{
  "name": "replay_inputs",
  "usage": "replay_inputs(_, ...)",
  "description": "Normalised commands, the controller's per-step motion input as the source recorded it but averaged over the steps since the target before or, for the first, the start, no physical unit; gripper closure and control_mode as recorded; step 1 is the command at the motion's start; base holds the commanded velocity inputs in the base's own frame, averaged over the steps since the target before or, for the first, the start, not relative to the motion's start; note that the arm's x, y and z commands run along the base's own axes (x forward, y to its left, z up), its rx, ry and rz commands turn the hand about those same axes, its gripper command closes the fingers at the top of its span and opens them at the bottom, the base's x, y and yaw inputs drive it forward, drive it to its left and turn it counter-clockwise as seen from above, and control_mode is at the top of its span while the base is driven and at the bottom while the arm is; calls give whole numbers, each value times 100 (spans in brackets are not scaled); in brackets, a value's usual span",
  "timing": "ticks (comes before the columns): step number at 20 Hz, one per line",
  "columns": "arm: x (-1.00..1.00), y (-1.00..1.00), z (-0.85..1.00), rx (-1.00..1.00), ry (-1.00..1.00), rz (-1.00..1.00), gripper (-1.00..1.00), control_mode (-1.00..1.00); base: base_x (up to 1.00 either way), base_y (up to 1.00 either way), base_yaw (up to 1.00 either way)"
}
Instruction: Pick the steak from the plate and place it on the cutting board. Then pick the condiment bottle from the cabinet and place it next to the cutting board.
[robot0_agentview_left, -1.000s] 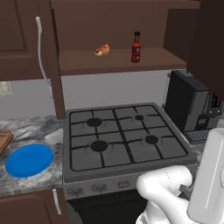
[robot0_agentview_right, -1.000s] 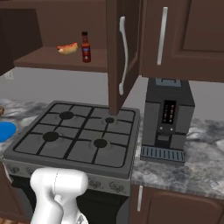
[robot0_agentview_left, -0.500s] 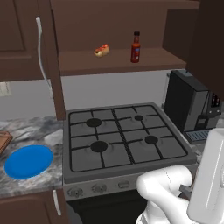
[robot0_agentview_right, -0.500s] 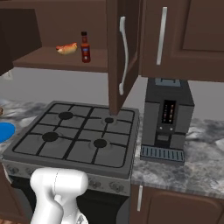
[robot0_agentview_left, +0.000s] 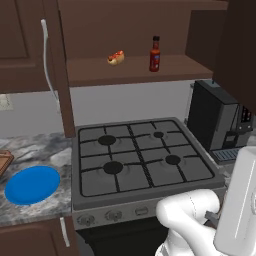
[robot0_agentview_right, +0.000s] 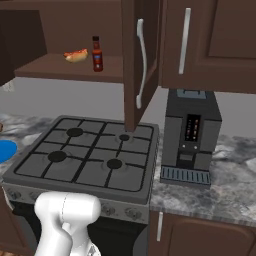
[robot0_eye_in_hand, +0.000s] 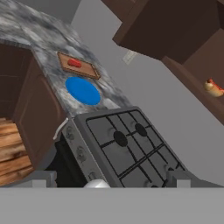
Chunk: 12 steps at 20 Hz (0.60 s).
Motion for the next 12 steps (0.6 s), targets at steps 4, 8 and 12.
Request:
replay_inputs(4,0,0,0,0,0,0,-100,100,46,35,0)
replay_inputs(8,0,0,0,0,0,0,-100,100,38,42,0)
replay_inputs(12,0,0,0,0,0,0,-100,100,29,56,0)
